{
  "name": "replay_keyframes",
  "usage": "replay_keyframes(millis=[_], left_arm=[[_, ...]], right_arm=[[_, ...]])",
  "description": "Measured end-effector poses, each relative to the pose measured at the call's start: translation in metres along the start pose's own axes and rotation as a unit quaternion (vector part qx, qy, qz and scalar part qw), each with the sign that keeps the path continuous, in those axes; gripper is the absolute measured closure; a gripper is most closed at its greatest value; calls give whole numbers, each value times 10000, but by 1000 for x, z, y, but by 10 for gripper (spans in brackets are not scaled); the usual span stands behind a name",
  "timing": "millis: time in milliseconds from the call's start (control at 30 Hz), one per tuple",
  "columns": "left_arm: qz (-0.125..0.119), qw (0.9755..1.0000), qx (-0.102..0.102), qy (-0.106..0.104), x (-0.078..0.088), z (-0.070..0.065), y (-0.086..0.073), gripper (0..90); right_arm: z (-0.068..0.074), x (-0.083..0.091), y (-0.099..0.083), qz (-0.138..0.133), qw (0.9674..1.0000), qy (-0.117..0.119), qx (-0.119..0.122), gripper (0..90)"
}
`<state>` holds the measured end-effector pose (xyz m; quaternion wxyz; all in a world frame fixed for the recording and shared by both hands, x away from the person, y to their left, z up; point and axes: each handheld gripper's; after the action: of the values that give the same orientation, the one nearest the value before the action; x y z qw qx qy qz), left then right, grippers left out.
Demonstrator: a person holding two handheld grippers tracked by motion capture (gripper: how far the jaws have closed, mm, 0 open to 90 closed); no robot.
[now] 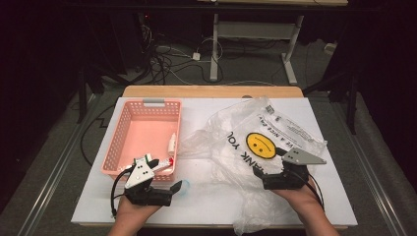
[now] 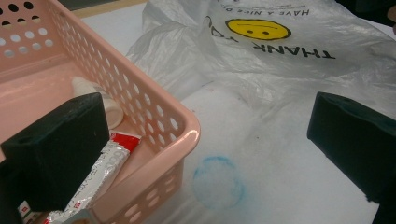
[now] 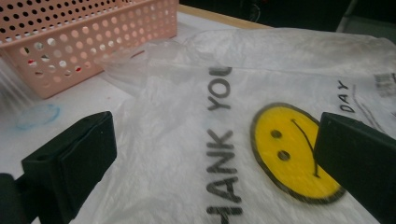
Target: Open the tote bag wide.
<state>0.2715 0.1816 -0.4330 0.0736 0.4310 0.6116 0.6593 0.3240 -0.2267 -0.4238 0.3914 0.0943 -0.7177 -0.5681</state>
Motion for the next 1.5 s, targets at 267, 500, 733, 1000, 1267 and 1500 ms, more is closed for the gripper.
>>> replay_keyframes(millis=[267, 500, 733, 1000, 1267, 1500], left_arm=[[149, 9999, -33, 14, 0, -1, 0, 0], [94, 9999, -71, 20, -2, -2, 0, 0], [13, 10000, -24, 46, 1, 0, 0, 0], [15, 10000, -30, 39, 1, 0, 0, 0], [12, 10000, -14, 46, 1, 1, -1, 0], [-1, 10000, -10, 39, 2, 1, -1, 0]], right_arm=[[8, -29, 15, 126, 9992, 358, 160, 4], [18, -41, 16, 132, 9973, 681, 242, 119], [28, -50, 12, 379, 9948, 877, 350, 360], [35, -60, 6, 816, 9912, 935, 457, 478], [45, -70, -8, 1240, 9833, 1144, 682, 482], [47, -77, -18, 1467, 9805, 1096, 710, 556]])
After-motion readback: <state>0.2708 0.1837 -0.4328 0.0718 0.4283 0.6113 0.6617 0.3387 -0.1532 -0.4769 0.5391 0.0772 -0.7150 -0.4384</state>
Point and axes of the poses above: each handheld gripper's, and its own axes: x roughly backward along the jaws, y roughly out of its top, z roughly to its left, and after that the axes turned 3 degrees about x, right-handed
